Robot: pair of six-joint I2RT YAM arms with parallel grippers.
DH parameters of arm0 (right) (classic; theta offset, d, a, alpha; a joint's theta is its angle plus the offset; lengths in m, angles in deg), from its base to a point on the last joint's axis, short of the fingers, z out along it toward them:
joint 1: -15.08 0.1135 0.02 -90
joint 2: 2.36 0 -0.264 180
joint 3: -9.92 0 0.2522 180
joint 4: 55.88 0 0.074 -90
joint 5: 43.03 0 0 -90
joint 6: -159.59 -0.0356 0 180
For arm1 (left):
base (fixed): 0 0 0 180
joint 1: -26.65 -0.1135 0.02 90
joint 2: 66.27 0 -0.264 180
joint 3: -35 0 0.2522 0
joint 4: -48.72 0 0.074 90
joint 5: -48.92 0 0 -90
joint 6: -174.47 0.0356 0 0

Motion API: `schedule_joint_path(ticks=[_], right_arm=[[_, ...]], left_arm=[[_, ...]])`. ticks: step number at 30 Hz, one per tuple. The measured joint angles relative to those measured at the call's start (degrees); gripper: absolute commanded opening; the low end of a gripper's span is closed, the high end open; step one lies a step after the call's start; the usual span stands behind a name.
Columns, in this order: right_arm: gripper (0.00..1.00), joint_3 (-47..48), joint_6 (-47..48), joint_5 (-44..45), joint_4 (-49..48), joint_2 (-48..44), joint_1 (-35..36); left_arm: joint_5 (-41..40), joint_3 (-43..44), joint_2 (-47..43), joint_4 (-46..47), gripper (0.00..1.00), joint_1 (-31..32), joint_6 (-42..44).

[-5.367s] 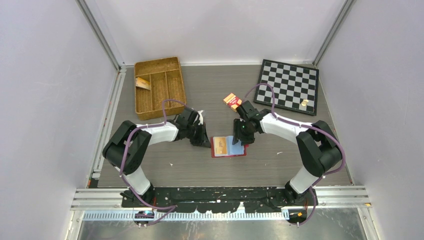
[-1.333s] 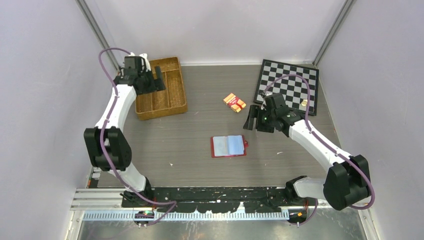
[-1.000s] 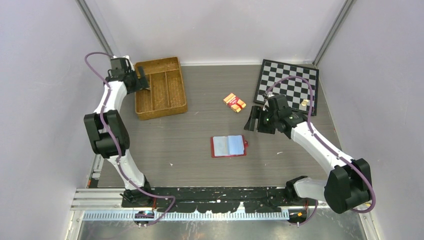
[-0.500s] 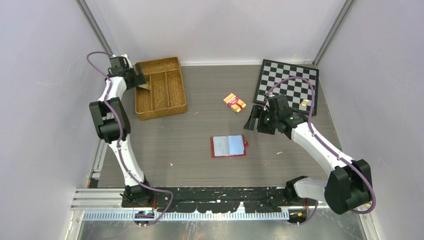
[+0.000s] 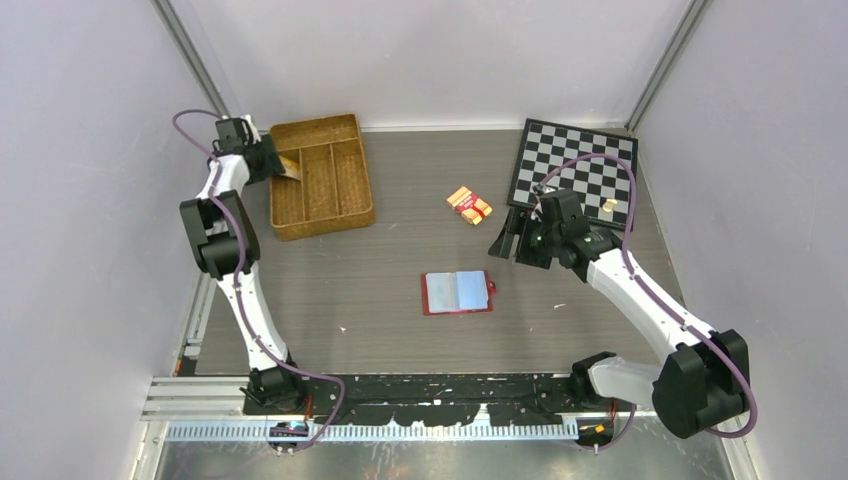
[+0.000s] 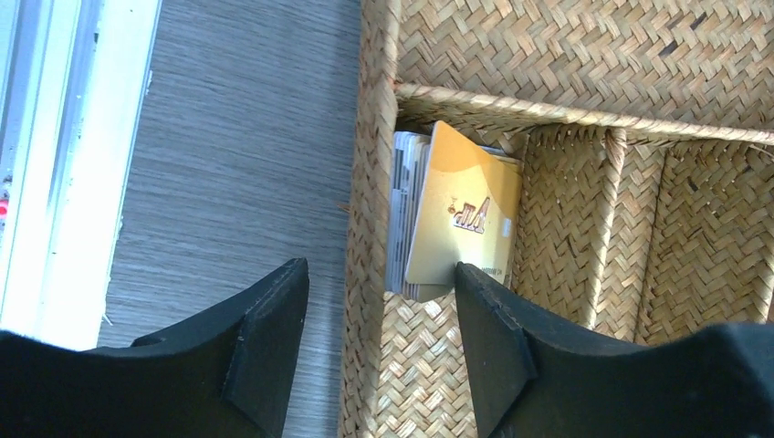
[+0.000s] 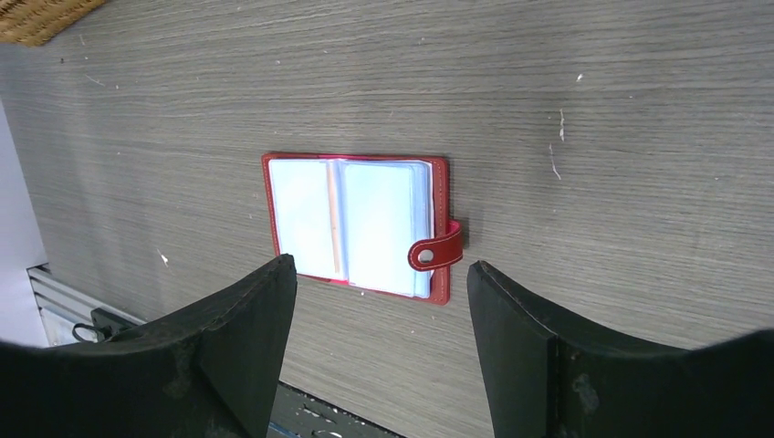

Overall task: Put the credit cards into the card holder
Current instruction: Pick up the credit card from the storage box.

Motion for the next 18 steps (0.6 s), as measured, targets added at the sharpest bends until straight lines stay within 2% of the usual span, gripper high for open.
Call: schedule_joint_path(ticks=[4, 12, 18], right_arm=[[0.73, 0.0, -0.8, 0.0, 0.0, -0.7, 0.0], [0.72, 0.0, -2.1, 0.0, 0.0, -0.8, 0.0], [0.71, 0.0, -2.9, 0.0, 0.0, -0.9, 0.0]], left_arm=[[0.9, 0.1, 0.0, 0.1, 0.57, -0.9, -0.2], [3.0, 0.2, 0.0, 0.4, 0.58, -1.5, -0.2], [4.5, 1.5, 0.6, 0.8, 0.5, -2.4, -0.3]])
